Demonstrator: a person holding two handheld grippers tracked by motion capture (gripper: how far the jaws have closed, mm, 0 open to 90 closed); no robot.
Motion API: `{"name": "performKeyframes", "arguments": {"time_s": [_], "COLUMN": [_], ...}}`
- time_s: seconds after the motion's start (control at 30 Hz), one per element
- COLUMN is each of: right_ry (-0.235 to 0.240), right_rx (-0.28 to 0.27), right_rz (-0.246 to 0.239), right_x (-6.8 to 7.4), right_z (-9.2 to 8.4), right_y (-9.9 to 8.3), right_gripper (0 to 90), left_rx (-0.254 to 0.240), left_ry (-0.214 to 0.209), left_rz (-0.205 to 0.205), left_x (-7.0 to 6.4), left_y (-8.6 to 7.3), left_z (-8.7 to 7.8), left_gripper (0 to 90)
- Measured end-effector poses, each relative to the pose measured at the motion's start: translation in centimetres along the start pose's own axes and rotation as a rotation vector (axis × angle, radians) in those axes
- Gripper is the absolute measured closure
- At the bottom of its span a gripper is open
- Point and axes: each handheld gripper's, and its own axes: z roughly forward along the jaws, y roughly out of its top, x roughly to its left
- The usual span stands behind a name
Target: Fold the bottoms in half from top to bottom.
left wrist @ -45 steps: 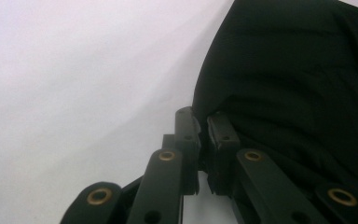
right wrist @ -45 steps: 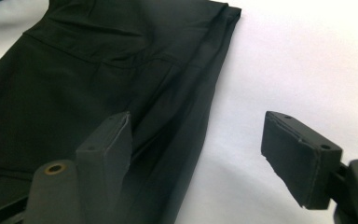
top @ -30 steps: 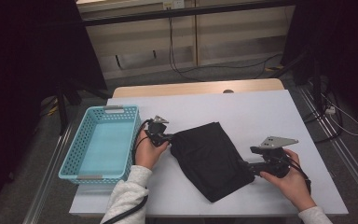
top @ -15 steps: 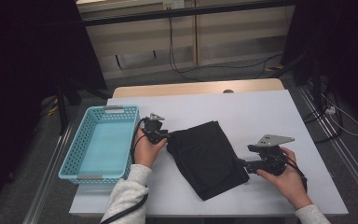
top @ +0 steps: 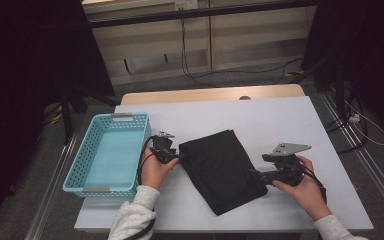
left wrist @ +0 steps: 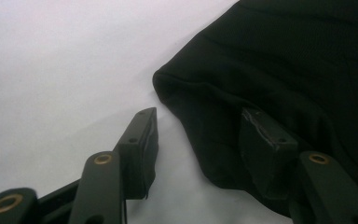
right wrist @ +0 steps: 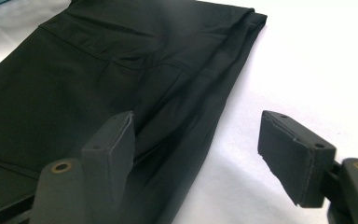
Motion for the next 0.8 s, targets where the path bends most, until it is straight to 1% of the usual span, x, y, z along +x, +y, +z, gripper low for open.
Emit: {"name": "performKeyframes", "arguments": {"time_s": [0.03, 0.07, 0.1, 0.13, 0.17, 0.2, 0.27, 0.3, 0.33, 0.37, 0.4, 0.47, 0.5, 0.57, 0.67, 0.7, 0.77, 0.8], "right_ry": [0.001, 0.001, 0.001, 0.001, 0.001, 0.001, 0.0, -0.001, 0.0, 0.002, 0.001, 0.001, 0.002, 0.003, -0.002, -0.003, -0.008, -0.008], "right_rx": [-0.001, -0.002, -0.002, -0.004, -0.007, -0.008, -0.006, -0.006, -0.005, -0.004, -0.004, -0.003, -0.004, -0.002, 0.001, 0.002, 0.002, 0.0], "right_rz": [-0.001, 0.0, 0.0, 0.002, 0.002, 0.003, 0.002, 0.001, 0.0, -0.002, -0.003, -0.004, -0.005, -0.009, -0.009, -0.009, -0.013, -0.016], "right_x": [0.0, 0.0, 0.0, 0.0, 0.0, 0.0, 0.0, 0.0, 0.1, 0.1, 0.1, 0.2, 0.2, 0.3, 0.4, 0.4, 0.6, 0.7], "right_z": [0.0, 0.0, 0.0, -0.1, -0.1, -0.2, -0.2, -0.2, -0.2, -0.2, -0.2, -0.2, -0.2, -0.1, 0.2, 0.3, 0.5, 0.5], "right_y": [0.0, 0.0, 0.0, 0.0, 0.0, 0.0, 0.0, 0.0, 0.0, 0.0, 0.0, 0.0, 0.0, 0.0, 0.0, 0.1, 0.3, 0.3], "right_gripper": [27.1, 27.0, 27.0, 27.1, 27.0, 26.8, 26.7, 26.7, 26.6, 26.7, 26.6, 26.6, 26.5, 26.3, 26.0, 25.9, 25.8, 25.8], "left_rx": [0.002, -0.001, 0.004, 0.013, 0.017, 0.017, 0.024, 0.023, 0.027, 0.028, 0.027, 0.012, 0.001, -0.006, -0.015, -0.025, -0.038, -0.049], "left_ry": [-0.025, -0.027, -0.019, -0.025, -0.033, -0.034, -0.038, -0.044, -0.043, -0.031, -0.03, -0.009, -0.006, 0.012, 0.023, 0.03, 0.059, 0.075], "left_rz": [-0.018, -0.018, -0.012, -0.012, -0.024, -0.027, -0.035, -0.05, -0.051, -0.047, -0.047, -0.042, -0.048, -0.043, -0.041, -0.045, -0.029, -0.028], "left_x": [-0.2, -0.4, -0.6, -0.6, -0.7, -0.8, -0.6, -0.6, -0.5, -0.5, -0.4, -0.2, -0.1, 0.3, 1.0, 1.2, 1.6, 1.6], "left_y": [-0.1, -0.1, -0.2, -0.1, -0.1, -0.1, 0.0, 0.1, 0.2, 0.3, 0.5, 0.9, 1.1, 1.4, 1.9, 2.0, 2.1, 2.1], "left_z": [0.0, 0.1, 0.1, 0.1, 0.1, 0.2, 0.2, 0.3, 0.3, 0.3, 0.4, 0.4, 0.4, 0.5, 0.6, 0.7, 0.8, 1.0], "left_gripper": [55.0, 57.1, 59.7, 63.4, 68.1, 72.3, 76.9, 79.9, 81.3, 82.0, 82.5, 83.2, 83.4, 83.4, 83.4, 83.4, 83.3, 83.2]}}
